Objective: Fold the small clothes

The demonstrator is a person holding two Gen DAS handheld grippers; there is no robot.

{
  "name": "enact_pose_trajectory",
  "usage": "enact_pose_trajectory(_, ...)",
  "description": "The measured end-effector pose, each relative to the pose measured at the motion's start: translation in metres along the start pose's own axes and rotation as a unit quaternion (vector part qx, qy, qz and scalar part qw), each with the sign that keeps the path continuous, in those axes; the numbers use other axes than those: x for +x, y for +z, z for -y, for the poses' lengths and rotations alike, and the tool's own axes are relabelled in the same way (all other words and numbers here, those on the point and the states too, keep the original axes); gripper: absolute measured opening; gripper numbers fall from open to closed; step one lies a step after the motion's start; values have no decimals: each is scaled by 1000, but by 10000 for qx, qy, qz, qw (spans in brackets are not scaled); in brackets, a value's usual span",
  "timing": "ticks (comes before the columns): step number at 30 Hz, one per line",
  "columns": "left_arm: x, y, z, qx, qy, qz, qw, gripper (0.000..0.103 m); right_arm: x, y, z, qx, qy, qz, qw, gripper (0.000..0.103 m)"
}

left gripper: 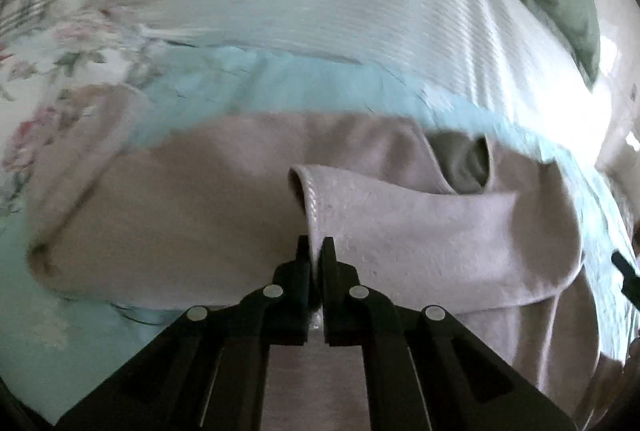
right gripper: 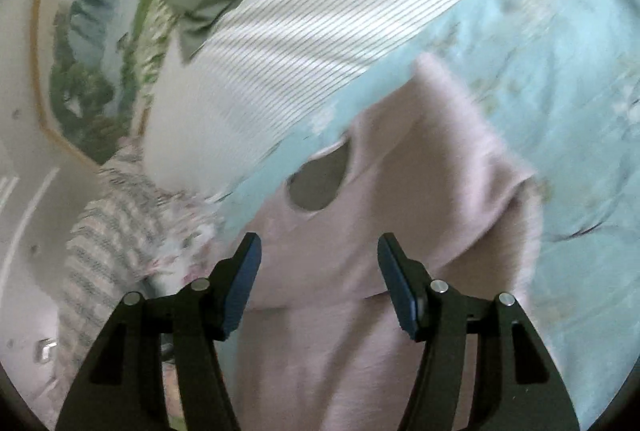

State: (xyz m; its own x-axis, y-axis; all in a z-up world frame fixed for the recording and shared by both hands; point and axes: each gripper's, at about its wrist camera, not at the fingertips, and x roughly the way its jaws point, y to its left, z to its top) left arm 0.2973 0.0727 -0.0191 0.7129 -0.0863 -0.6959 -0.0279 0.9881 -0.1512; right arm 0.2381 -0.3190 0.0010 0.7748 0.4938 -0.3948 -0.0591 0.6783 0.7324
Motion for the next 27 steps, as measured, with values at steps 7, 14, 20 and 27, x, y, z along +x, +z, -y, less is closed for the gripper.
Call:
enact_pose_trajectory(7, 7, -3, -41, -654, -90, -72, 9978, 2, 2, 28, 33, 101, -756, 47, 9971, 62)
enact_pose_trajectory(14, 7, -5, -53, -994, 233, 87, 9947, 1, 48, 60, 54, -255, -1239, -545, 9905, 62)
enact_pose_trajectory(20, 9, -5, -49, -881, 67, 34, 9961, 1, 83, 73, 68, -558, -1511, -977, 9821, 62)
enact_pose_trajectory(27, 8, -6, -28, -500, -110, -64, 9987, 1, 84, 70, 69, -773, -1795, -922, 9764, 8)
